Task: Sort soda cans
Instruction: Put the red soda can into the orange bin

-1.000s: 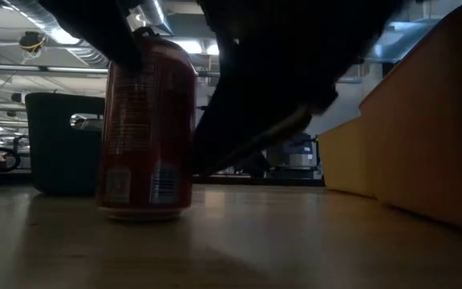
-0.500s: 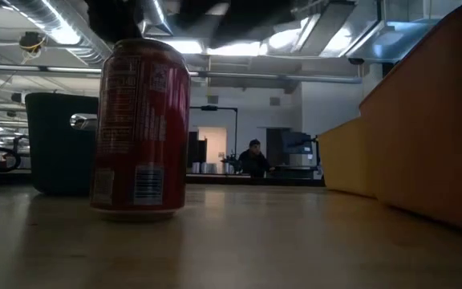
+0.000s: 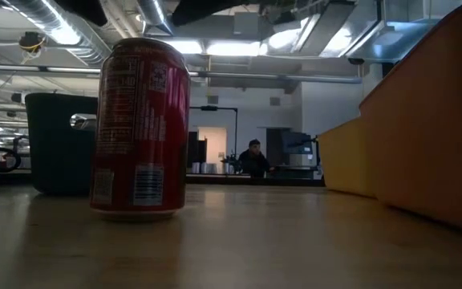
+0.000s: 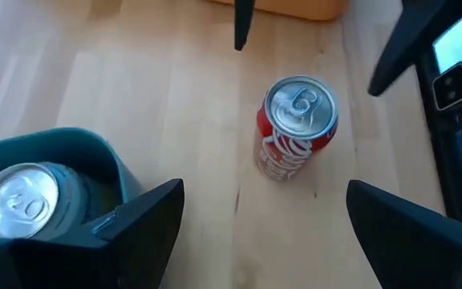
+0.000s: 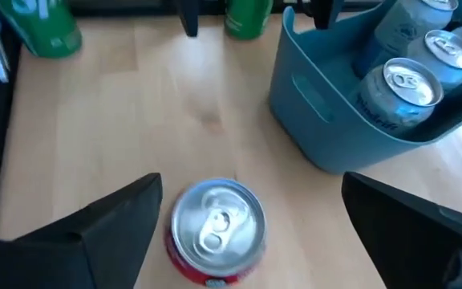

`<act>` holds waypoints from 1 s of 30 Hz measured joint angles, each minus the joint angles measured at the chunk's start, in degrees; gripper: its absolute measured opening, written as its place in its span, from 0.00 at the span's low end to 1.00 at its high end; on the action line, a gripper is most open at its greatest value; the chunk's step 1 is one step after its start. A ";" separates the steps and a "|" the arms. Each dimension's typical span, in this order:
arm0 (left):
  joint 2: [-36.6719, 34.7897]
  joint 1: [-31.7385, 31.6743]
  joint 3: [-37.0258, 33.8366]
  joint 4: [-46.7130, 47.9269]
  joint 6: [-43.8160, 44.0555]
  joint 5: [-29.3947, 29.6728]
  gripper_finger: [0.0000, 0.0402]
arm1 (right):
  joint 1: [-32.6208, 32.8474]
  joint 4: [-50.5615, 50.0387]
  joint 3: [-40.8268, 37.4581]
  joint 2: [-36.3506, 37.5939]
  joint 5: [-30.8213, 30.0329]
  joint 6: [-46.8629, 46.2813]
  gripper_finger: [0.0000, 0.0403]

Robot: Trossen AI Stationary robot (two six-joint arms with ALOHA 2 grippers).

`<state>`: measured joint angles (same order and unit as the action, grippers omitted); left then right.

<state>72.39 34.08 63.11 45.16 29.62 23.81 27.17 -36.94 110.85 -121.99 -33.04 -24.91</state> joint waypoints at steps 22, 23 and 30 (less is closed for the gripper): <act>-0.06 3.72 -0.02 2.76 3.11 2.63 0.84 | -1.68 0.49 -0.07 -2.15 8.71 -5.33 0.97; -0.06 4.25 -0.15 2.76 3.30 2.67 0.84 | -2.05 0.06 -0.09 -2.41 9.19 -5.98 0.96; -0.06 7.20 -4.96 2.82 7.83 2.70 0.84 | -3.70 1.08 -0.28 -3.96 10.74 -7.36 0.94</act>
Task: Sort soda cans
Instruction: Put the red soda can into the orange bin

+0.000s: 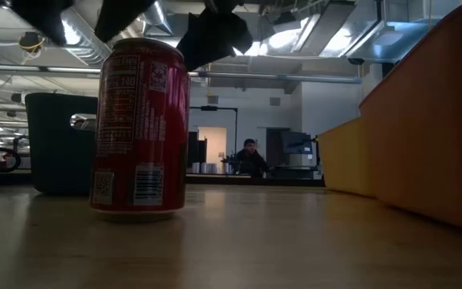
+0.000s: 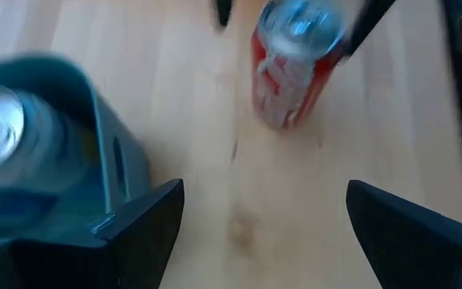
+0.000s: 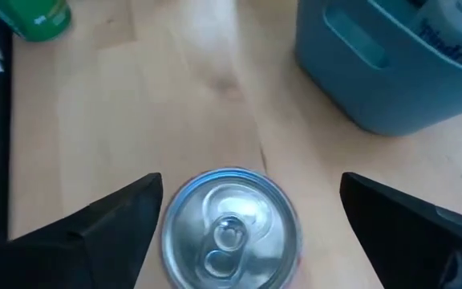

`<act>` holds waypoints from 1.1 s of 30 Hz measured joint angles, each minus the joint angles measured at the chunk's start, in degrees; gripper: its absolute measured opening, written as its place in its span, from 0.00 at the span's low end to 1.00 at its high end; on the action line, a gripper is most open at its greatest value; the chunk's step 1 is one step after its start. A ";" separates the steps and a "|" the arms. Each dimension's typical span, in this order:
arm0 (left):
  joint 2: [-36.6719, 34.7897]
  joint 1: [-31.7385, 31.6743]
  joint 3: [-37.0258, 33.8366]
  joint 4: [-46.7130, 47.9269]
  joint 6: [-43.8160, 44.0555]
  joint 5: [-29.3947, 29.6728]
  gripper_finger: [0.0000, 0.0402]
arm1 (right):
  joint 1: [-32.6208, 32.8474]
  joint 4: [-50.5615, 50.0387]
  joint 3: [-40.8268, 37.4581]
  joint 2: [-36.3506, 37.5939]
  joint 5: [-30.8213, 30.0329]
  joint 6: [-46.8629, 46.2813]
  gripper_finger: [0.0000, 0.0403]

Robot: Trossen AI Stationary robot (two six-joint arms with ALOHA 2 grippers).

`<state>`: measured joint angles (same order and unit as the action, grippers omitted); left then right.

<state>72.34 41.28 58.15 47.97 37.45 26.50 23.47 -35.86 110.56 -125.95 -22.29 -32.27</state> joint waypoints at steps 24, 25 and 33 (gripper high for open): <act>0.02 1.44 -5.40 -5.51 2.34 -0.02 0.84 | -0.27 3.19 -3.98 -1.42 0.98 -3.46 0.92; 0.02 1.44 -5.40 -5.46 2.32 -0.02 0.84 | -0.27 3.41 -3.96 -1.36 0.51 -3.46 0.91; 0.02 1.44 -5.40 -5.44 2.19 0.70 0.84 | -0.25 2.69 -3.91 -0.92 -0.33 -2.07 0.70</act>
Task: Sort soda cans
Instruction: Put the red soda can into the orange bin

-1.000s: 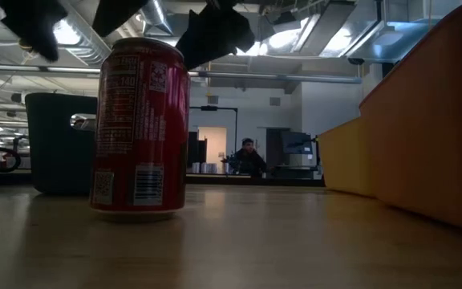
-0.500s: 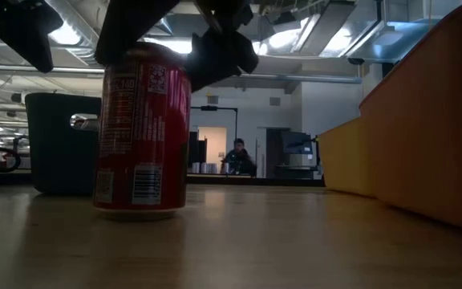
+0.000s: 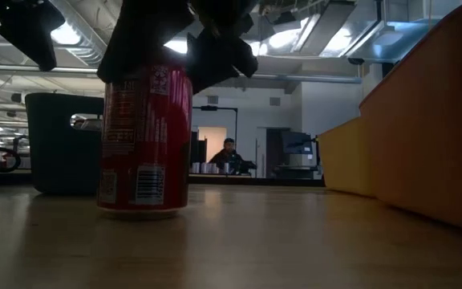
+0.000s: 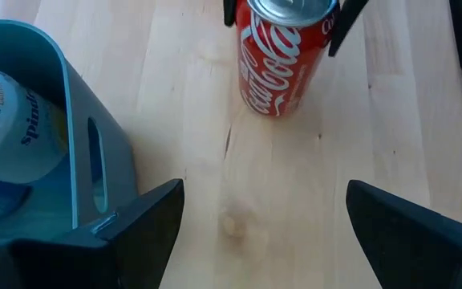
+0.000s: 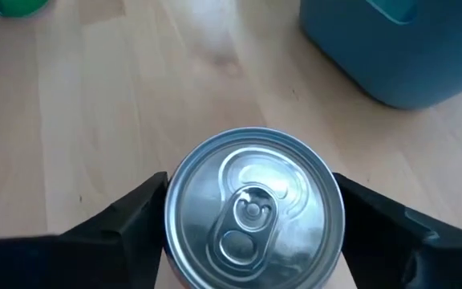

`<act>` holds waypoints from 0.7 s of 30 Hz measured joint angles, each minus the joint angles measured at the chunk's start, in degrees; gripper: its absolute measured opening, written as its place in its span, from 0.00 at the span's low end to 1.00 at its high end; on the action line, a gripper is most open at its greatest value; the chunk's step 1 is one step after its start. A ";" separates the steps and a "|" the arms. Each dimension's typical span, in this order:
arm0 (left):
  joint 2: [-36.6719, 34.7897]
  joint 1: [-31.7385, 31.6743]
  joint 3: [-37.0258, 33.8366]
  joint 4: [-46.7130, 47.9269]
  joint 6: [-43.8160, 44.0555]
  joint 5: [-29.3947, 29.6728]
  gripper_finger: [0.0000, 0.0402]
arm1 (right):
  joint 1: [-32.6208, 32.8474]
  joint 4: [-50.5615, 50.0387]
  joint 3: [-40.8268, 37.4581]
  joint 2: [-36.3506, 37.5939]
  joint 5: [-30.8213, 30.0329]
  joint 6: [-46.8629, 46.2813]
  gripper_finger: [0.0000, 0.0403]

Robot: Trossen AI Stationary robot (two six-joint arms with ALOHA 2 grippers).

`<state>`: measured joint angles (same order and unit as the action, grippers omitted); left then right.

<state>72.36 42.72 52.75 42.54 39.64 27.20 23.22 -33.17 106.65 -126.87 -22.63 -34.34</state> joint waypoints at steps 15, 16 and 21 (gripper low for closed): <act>0.00 -0.11 0.00 -0.91 0.35 0.26 0.84 | 3.90 -21.46 0.63 11.23 -5.72 -6.25 0.70; 0.00 -0.11 0.00 -1.33 0.30 0.27 0.84 | 4.29 -23.81 0.63 12.07 -6.14 -7.80 0.70; 0.00 -0.11 0.00 -1.72 -0.54 0.28 0.84 | 6.95 -34.06 0.63 15.68 -9.13 -15.98 0.70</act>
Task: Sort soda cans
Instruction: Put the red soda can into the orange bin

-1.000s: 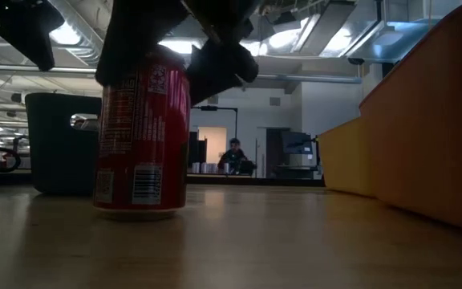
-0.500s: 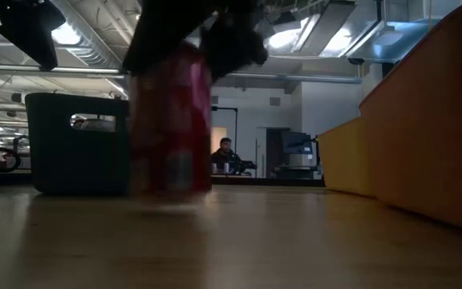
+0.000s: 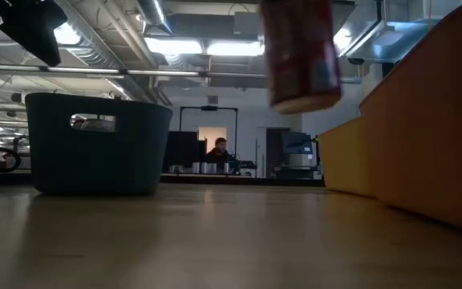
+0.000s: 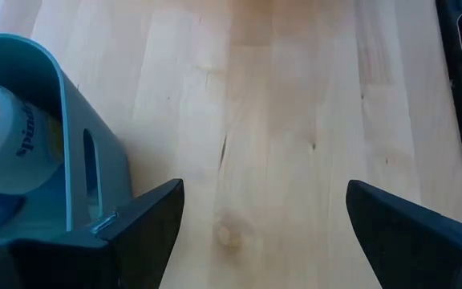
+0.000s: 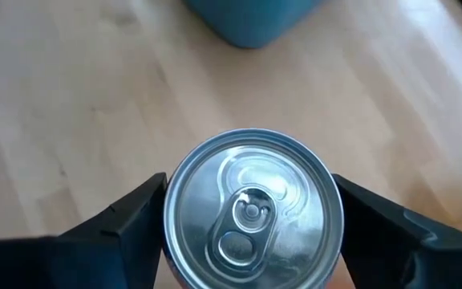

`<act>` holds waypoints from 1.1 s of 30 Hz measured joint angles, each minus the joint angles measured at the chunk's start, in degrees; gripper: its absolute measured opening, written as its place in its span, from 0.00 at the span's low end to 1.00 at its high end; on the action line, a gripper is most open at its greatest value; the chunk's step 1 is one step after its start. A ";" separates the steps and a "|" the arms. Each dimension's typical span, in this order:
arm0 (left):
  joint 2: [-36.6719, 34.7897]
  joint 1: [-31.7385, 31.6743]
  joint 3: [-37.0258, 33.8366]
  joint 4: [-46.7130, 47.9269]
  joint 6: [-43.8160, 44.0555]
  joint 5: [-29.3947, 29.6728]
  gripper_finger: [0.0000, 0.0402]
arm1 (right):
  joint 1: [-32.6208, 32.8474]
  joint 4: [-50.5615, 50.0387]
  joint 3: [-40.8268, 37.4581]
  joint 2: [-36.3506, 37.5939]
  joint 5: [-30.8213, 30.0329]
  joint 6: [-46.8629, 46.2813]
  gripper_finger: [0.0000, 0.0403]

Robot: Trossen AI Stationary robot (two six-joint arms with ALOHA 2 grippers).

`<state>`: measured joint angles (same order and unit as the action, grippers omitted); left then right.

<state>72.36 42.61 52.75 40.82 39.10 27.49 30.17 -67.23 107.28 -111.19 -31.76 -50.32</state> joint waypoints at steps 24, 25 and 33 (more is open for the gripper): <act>0.00 -0.09 0.00 0.00 -2.02 2.49 0.84 | 16.50 -22.42 -5.52 10.61 -6.69 -41.56 0.70; 0.00 -0.07 0.00 0.00 -2.02 2.49 0.84 | 16.46 -22.03 -7.12 10.61 -6.54 -42.72 0.70; 0.00 -0.11 0.00 0.00 -2.02 2.49 0.84 | 16.31 -8.86 -20.48 10.53 -7.03 -44.11 0.70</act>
<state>72.36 42.50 52.75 40.82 37.08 29.98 46.48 -76.09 86.80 -100.66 -38.79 -94.43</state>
